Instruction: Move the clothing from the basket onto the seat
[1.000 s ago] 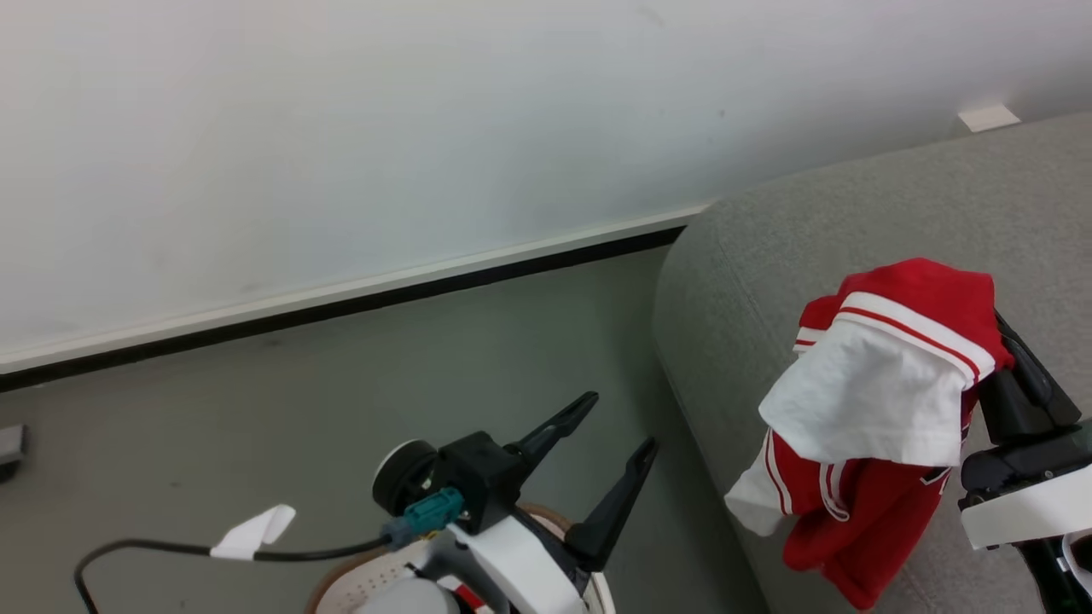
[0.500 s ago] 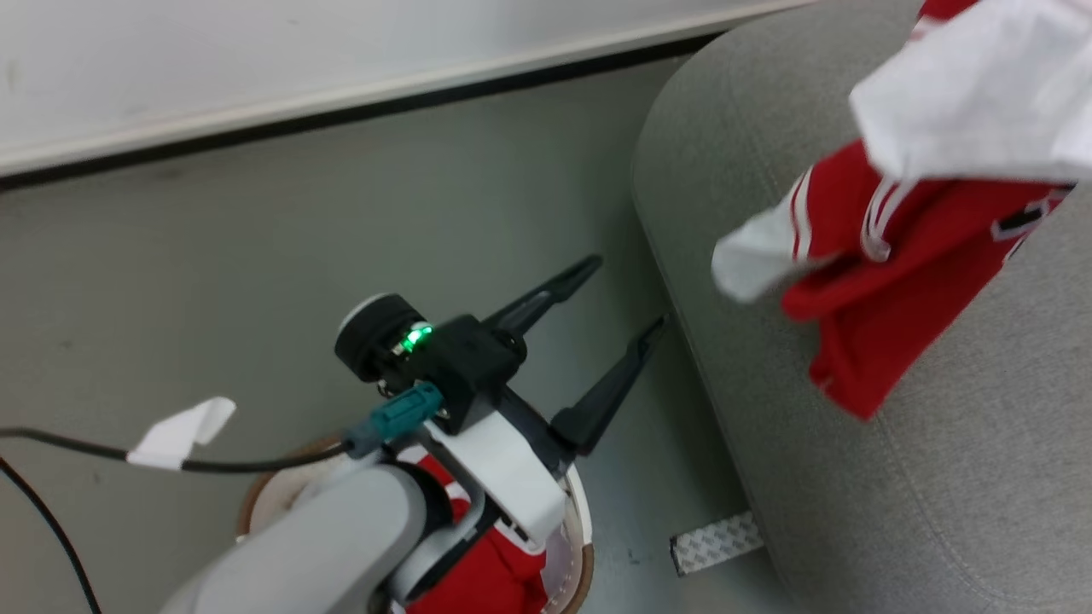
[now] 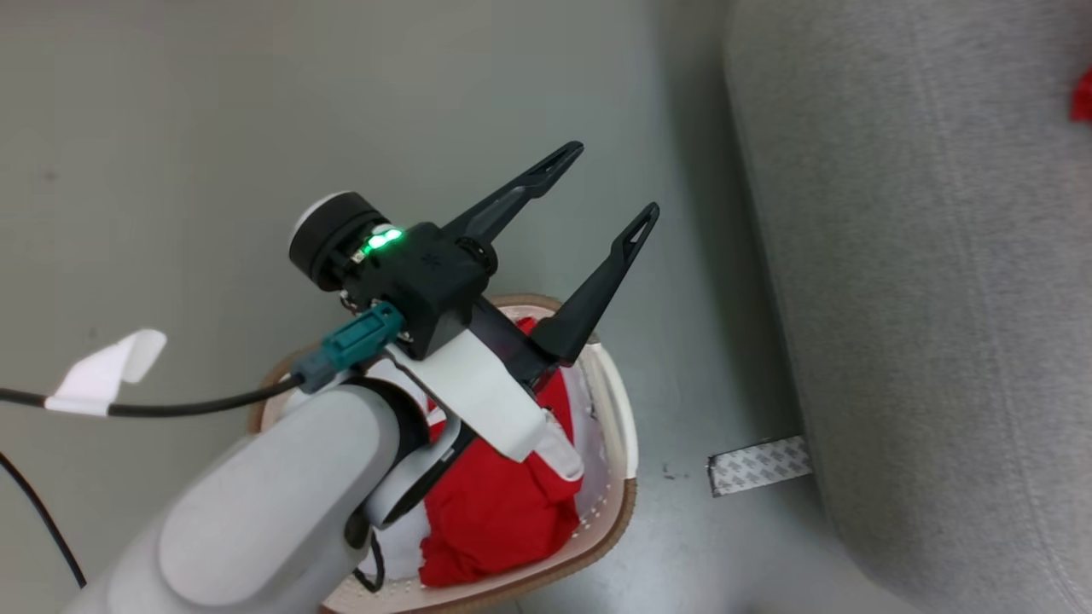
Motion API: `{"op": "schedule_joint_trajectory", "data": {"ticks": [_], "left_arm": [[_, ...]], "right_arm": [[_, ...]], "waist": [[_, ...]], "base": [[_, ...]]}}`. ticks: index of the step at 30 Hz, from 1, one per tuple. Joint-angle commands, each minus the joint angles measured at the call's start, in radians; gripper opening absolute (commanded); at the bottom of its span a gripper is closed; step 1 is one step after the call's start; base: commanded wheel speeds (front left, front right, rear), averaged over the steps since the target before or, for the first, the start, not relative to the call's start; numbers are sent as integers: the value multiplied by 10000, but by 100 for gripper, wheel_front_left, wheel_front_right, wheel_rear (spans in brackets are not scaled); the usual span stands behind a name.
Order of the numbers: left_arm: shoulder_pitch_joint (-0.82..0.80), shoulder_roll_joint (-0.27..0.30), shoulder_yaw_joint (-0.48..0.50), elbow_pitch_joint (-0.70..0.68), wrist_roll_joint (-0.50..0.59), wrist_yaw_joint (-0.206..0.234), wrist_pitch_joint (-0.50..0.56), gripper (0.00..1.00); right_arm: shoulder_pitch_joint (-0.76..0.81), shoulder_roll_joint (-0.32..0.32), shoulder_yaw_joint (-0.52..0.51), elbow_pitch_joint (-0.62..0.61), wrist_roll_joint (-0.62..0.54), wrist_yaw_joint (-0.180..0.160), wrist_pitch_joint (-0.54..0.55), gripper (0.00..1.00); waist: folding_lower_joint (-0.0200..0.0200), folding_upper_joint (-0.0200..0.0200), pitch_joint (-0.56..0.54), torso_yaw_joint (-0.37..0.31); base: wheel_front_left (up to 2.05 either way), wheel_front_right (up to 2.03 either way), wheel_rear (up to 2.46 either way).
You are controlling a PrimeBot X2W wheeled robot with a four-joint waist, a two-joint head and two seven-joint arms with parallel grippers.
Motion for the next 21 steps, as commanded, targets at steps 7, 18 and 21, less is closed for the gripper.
{"op": "schedule_joint_trajectory", "data": {"ticks": [7, 18, 21], "left_arm": [[598, -52, -55, 337, -181, 172, -299, 100], [1406, 122, 41, 628, -472, 479, -684, 100], [1673, 69, 81, 797, -603, 569, -911, 100]], "right_arm": [[2147, 571, -1931, 2444, -1378, -25, -561, 0], [3372, 1610, -2695, 4171, -1714, -25, -1387, 100], [3843, 1738, -2255, 3973, -1309, -25, -1832, 100]], "waist": [[-4, 0, 26, 582], [-4, 0, -555, 712], [-4, 0, -1035, 702]], "base": [[0, 0, 0], [0, 0, 0], [0, 0, 0]]}}
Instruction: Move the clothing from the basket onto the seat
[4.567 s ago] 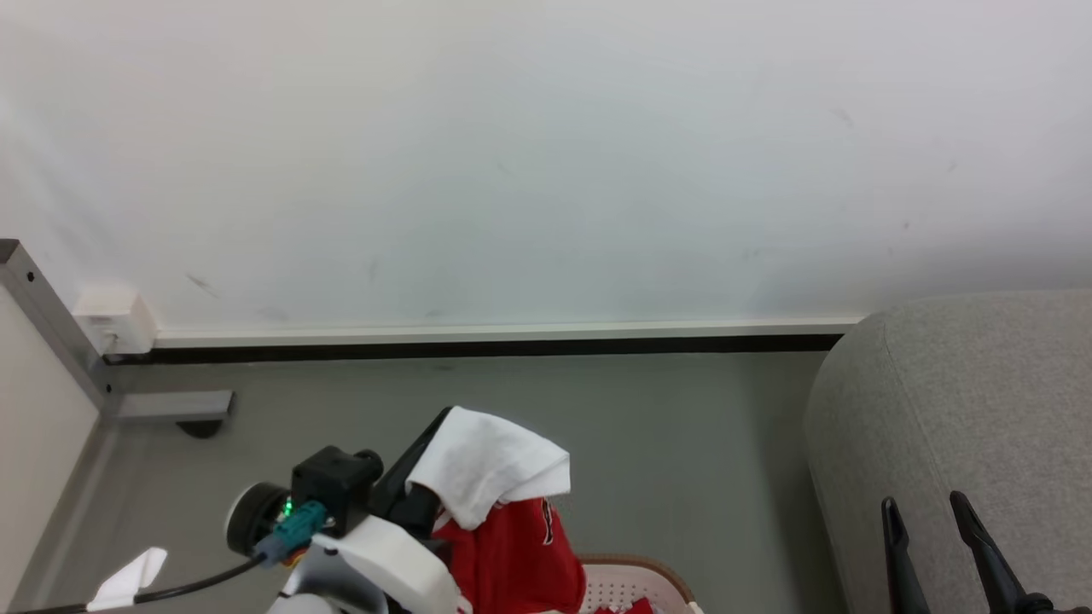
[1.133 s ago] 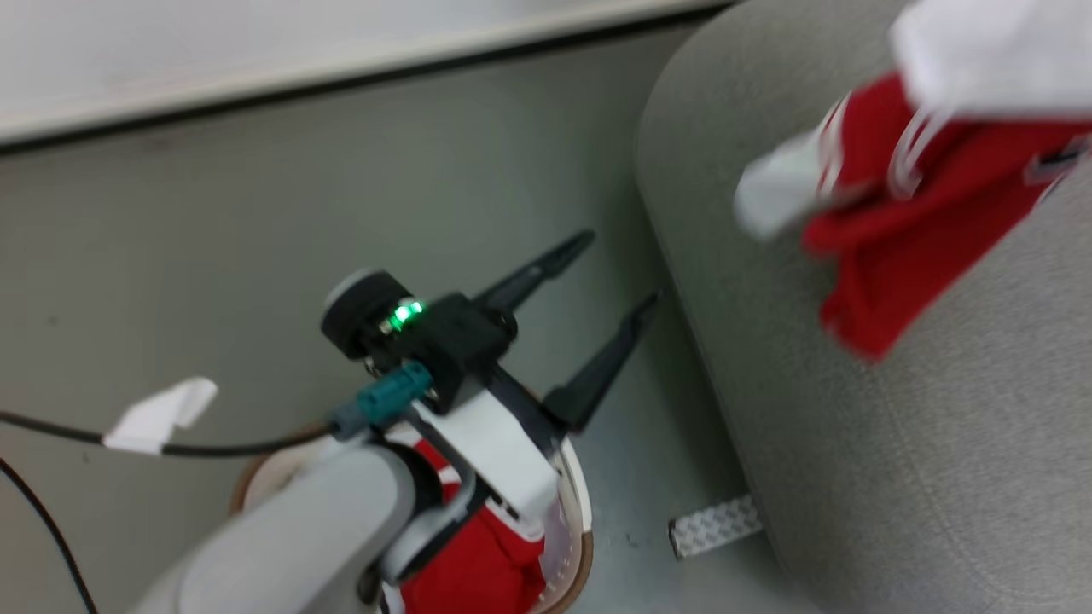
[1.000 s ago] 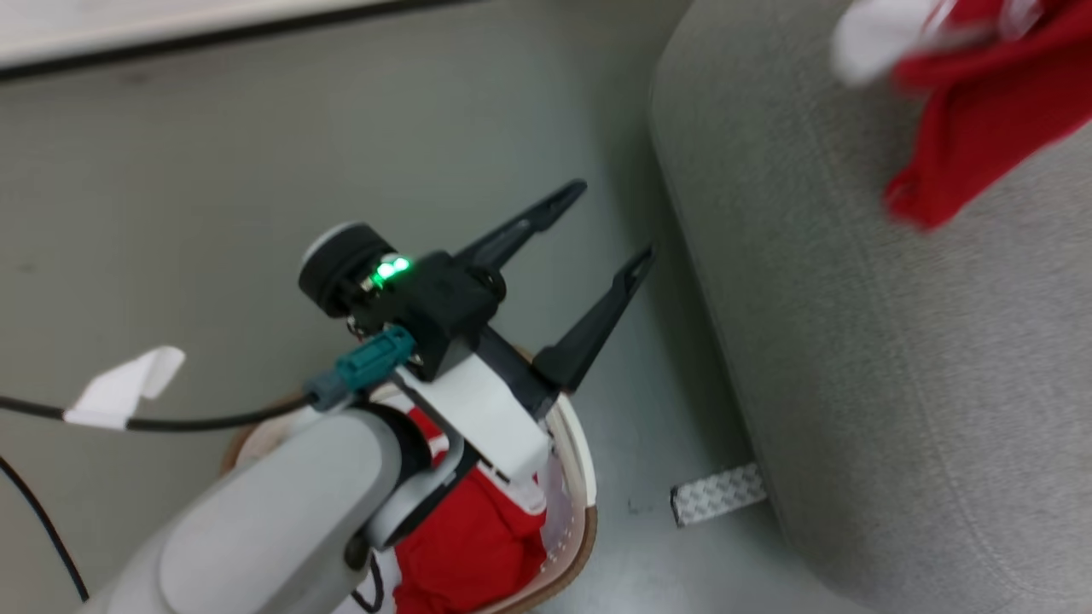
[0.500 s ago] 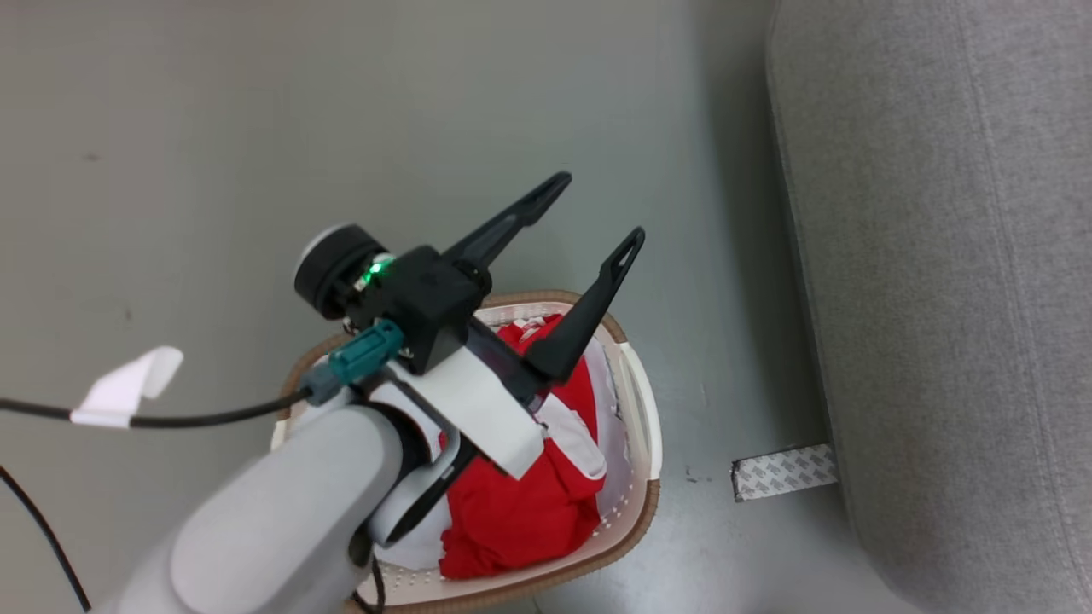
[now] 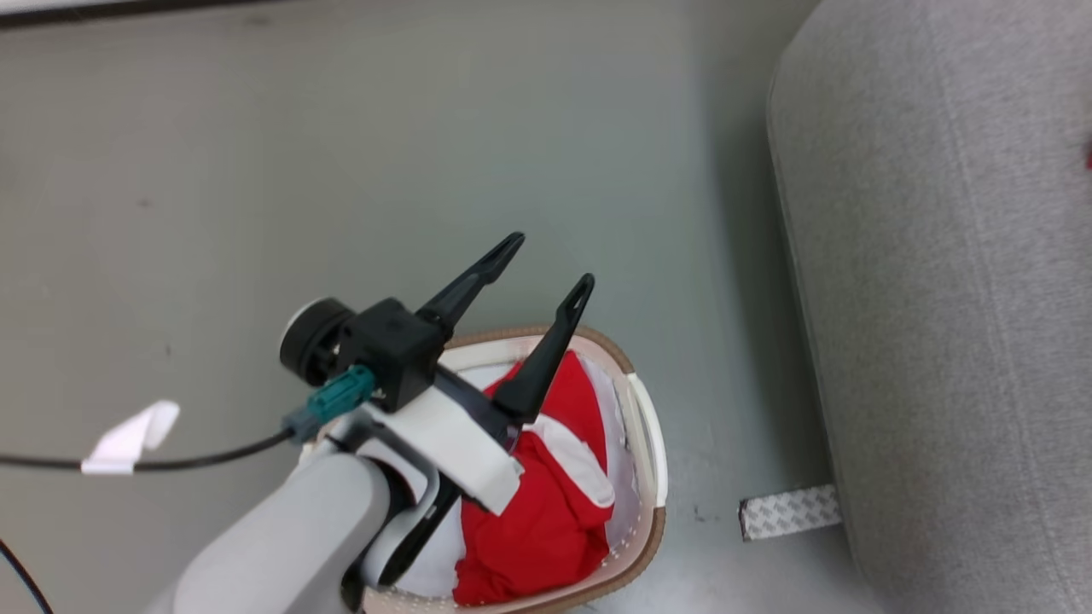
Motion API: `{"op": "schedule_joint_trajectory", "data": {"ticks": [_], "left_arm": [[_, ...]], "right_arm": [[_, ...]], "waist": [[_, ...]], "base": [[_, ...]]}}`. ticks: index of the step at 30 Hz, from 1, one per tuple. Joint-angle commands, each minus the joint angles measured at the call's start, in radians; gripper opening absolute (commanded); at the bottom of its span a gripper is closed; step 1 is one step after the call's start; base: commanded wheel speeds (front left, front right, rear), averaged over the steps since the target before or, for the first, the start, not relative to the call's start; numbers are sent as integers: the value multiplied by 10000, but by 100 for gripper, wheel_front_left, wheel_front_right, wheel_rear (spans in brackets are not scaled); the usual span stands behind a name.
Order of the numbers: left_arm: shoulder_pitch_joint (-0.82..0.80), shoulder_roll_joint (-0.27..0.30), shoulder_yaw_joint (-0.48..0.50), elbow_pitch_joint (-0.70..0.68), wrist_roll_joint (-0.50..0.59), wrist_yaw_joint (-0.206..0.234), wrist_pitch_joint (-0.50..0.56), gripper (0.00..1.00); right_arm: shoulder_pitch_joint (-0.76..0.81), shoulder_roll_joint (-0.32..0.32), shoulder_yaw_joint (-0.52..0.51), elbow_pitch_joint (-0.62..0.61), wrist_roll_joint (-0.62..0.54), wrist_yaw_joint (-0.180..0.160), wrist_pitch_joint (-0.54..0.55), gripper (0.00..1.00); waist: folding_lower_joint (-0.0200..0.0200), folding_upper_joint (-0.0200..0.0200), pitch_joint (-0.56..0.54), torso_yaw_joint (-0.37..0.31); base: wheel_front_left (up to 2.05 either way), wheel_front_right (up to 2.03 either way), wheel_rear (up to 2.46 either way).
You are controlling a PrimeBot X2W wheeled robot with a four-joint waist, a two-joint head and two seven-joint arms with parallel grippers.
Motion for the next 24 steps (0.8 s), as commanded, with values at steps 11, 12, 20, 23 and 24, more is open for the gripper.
{"op": "schedule_joint_trajectory", "data": {"ticks": [11, 12, 20, 23, 24], "left_arm": [[2029, 277, 613, 880, -779, 839, -1184, 100], [2240, 319, 708, 984, -808, 942, -1297, 100], [3958, 320, 1601, 1539, -871, 1585, -1877, 100], [4527, 250, 1967, 1756, -634, 1774, -1904, 100], [4709, 157, 2165, 1739, -560, 1831, -1906, 100]], "right_arm": [[4113, 1269, 1993, -3887, 1142, -25, -902, 100], [4494, 1455, 2080, -4353, 1159, -25, -916, 100], [6803, 2899, 3069, -6754, 343, -25, -1434, 100], [7239, 3103, 3509, -6991, 238, -26, -1885, 100], [7368, 3140, 3543, -6992, 283, -26, -2012, 100]], "waist": [[-1, 0, -2622, 249], [-1, 0, -2850, 318], [-1, 0, -4275, 1080], [-1, 0, -4602, 1358], [-1, 0, -4723, 1445]], "base": [[0, 0, 0], [0, 0, 0], [0, 0, 0], [0, 0, 0], [0, 0, 0]]}}
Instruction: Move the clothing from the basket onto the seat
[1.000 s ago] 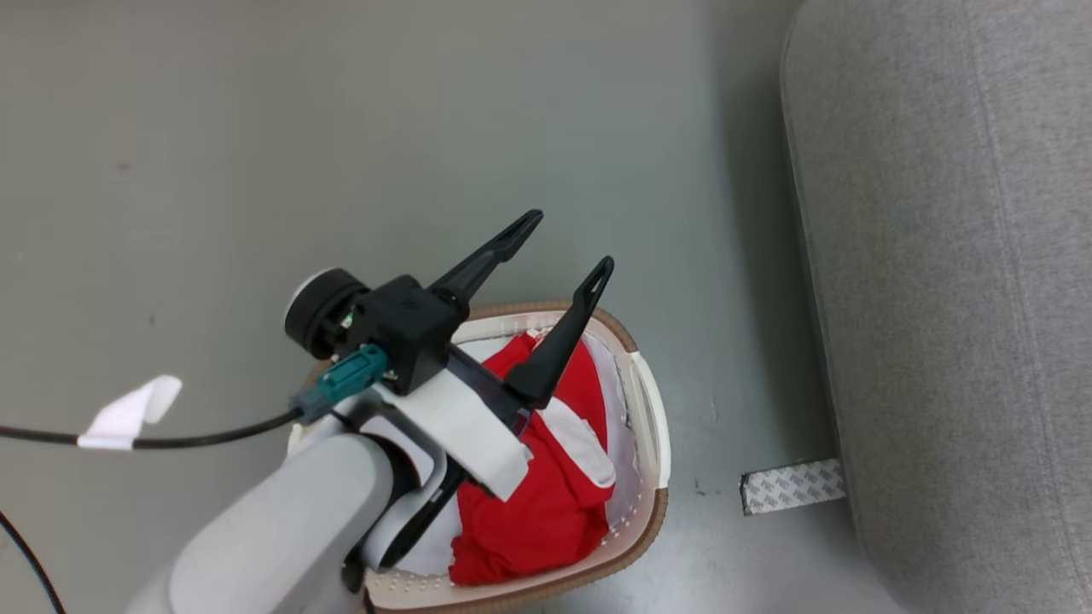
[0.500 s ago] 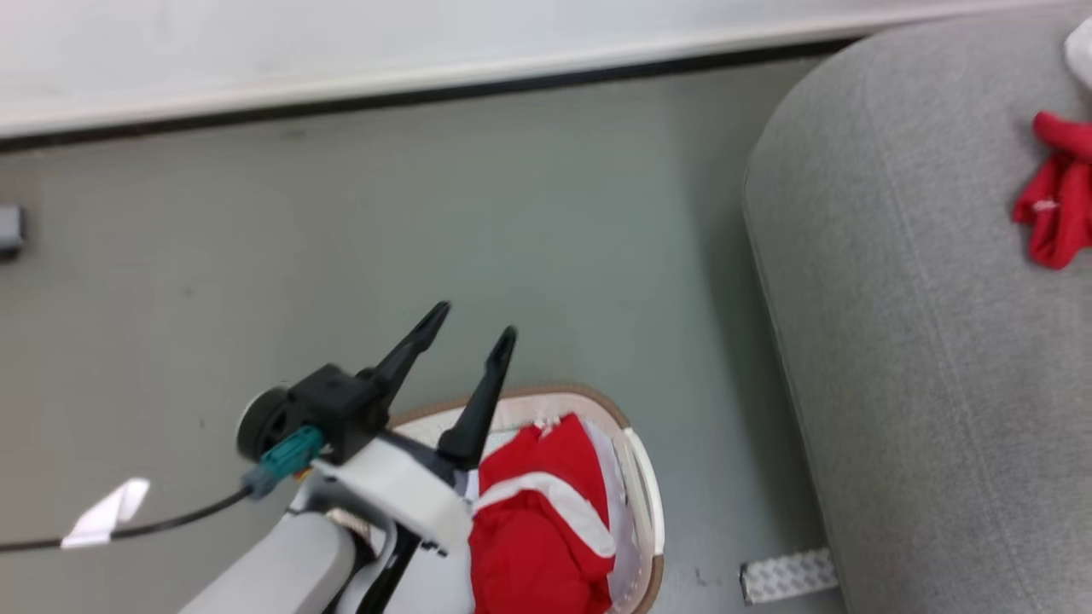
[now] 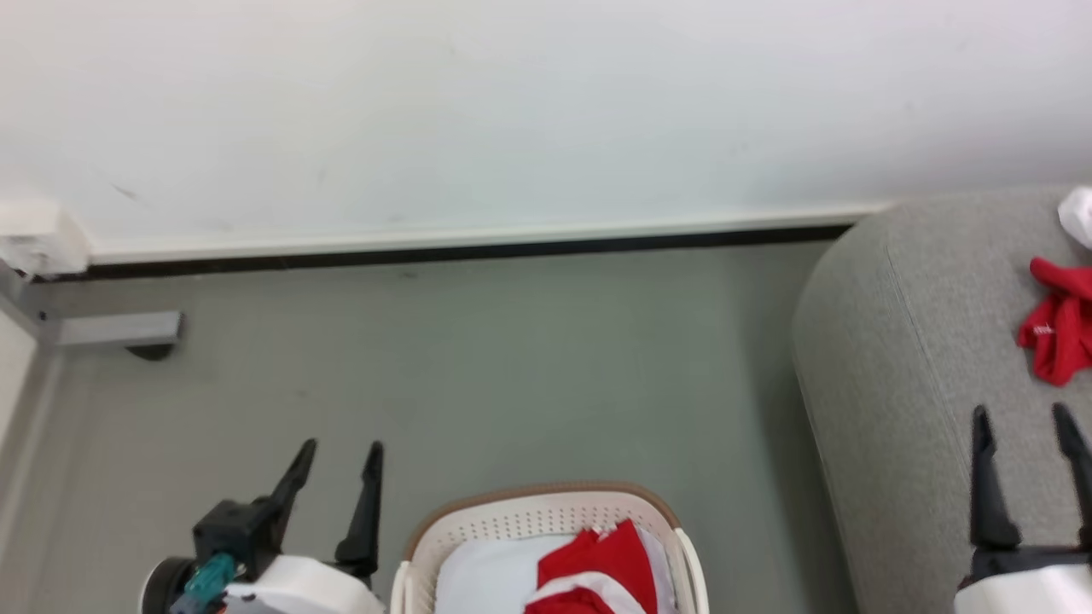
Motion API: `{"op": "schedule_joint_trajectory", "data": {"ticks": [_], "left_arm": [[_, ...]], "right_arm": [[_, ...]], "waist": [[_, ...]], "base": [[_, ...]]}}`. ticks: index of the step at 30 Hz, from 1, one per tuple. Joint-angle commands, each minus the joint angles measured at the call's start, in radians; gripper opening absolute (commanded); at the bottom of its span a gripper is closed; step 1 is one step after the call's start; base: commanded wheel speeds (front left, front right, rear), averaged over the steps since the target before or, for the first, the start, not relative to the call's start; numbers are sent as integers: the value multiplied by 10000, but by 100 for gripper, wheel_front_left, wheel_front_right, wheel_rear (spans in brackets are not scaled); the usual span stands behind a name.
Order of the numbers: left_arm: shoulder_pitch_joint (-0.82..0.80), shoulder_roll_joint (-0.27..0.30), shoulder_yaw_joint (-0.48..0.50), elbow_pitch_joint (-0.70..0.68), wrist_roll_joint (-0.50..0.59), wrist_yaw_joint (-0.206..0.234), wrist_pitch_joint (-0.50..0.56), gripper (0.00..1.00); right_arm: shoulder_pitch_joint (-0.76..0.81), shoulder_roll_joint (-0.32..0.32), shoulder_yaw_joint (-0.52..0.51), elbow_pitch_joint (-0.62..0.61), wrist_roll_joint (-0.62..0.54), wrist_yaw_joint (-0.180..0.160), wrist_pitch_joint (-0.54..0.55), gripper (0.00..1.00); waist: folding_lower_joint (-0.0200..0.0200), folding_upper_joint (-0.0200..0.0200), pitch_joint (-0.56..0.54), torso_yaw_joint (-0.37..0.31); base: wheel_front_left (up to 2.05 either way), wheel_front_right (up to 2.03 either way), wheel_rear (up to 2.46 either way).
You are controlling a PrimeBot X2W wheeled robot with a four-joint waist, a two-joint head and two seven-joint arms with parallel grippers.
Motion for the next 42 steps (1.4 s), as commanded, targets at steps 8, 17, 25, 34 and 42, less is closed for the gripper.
{"op": "schedule_joint_trajectory", "data": {"ticks": [8, 17, 25, 34, 42], "left_arm": [[1821, -796, 1857, -184, 1067, -442, -15, 100], [3113, -1707, 3458, -659, 2304, -1533, -15, 100], [3375, -2356, 4338, -621, 3062, -2320, -17, 100], [3185, -2920, 4847, -617, 3523, -3019, -16, 100], [2138, -3147, 4233, 86, 3884, -3806, -16, 100]], "right_arm": [[1205, 53, 430, 561, 634, -28, -437, 100], [1863, 60, 320, 671, 941, -28, -477, 100], [1916, 58, 382, 616, 945, -28, -480, 100], [1682, 61, 542, 434, 838, -28, -480, 100], [1186, 62, 714, 190, 649, -29, -467, 100]], "waist": [[4, 0, -1173, 703], [4, 0, -1622, 588], [4, 0, -1690, 430], [4, 0, -1389, 103], [4, 0, -442, -516]], "base": [[0, 0, 0], [0, 0, 0], [0, 0, 0], [0, 0, 0], [0, 0, 0]]}}
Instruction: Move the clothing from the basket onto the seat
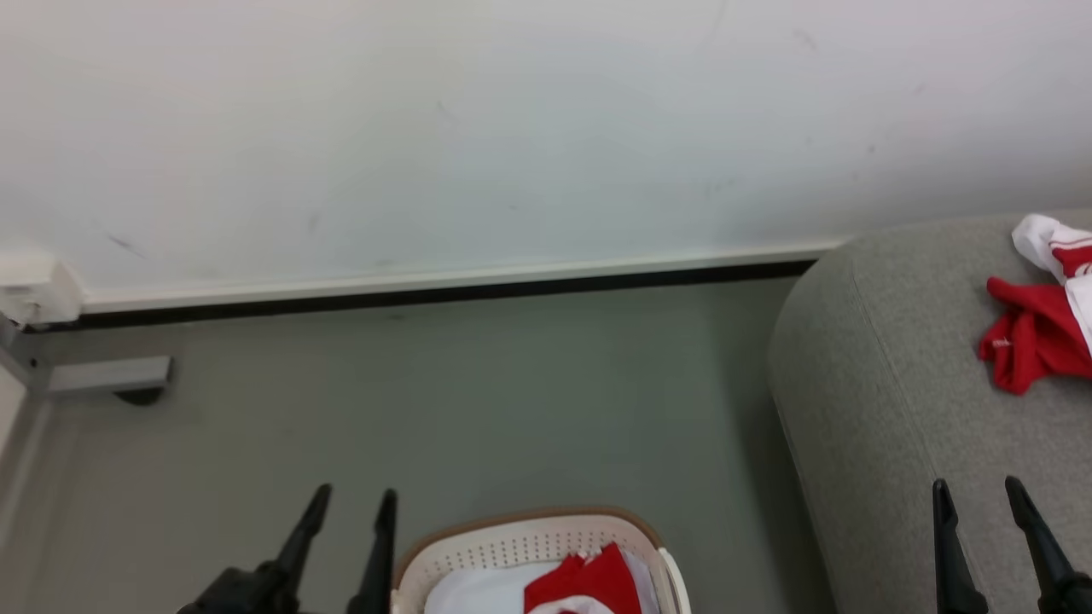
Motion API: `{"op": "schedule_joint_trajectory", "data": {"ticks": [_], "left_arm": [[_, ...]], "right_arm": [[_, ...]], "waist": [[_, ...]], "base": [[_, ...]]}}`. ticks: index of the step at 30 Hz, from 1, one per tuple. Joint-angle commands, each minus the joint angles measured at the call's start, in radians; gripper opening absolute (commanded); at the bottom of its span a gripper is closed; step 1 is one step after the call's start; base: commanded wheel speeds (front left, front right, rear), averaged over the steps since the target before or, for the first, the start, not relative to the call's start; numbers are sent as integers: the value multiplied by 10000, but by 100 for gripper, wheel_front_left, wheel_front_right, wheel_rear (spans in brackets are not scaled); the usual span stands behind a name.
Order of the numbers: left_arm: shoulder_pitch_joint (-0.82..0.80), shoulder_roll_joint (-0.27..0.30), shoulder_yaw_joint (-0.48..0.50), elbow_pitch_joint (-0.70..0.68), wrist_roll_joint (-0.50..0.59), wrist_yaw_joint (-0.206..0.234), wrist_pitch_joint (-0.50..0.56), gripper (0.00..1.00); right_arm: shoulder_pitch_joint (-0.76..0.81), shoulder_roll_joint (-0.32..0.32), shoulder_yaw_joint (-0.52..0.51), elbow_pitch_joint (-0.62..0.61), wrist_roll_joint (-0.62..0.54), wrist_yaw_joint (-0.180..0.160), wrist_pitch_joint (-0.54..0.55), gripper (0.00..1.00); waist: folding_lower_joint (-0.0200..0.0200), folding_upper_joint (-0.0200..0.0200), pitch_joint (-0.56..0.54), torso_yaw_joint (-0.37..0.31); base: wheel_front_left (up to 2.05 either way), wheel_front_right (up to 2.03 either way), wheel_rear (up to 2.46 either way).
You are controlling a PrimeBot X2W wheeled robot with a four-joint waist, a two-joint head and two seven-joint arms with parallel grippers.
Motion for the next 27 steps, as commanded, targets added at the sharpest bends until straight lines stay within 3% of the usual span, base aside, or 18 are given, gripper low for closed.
{"op": "schedule_joint_trajectory", "data": {"ticks": [1, 16, 21, 27], "left_arm": [[-253, 19, -154, 253, 90, -82, 0, 100], [-4016, -76, -3323, 4356, 397, -491, 2690, 100], [-5139, -125, -4496, 5845, 71, -488, 2839, 100], [-6219, -230, -5152, 7201, -324, -492, 2706, 100]], "right_arm": [[-169, -12, -6, -96, -39, -29, -1, 100], [-1325, -9, -192, -813, -58, -29, 0, 100], [-1722, -4, -179, -1092, -168, -29, 2, 100], [-2141, -5, -140, -1488, -223, -29, 3, 100]], "waist": [[-1, 0, 490, -321], [-1, 0, 3278, -1003], [-1, 0, 4328, -1022], [-1, 0, 5522, -1022]], "base": [[0, 0, 0], [0, 0, 0], [0, 0, 0], [0, 0, 0]]}}
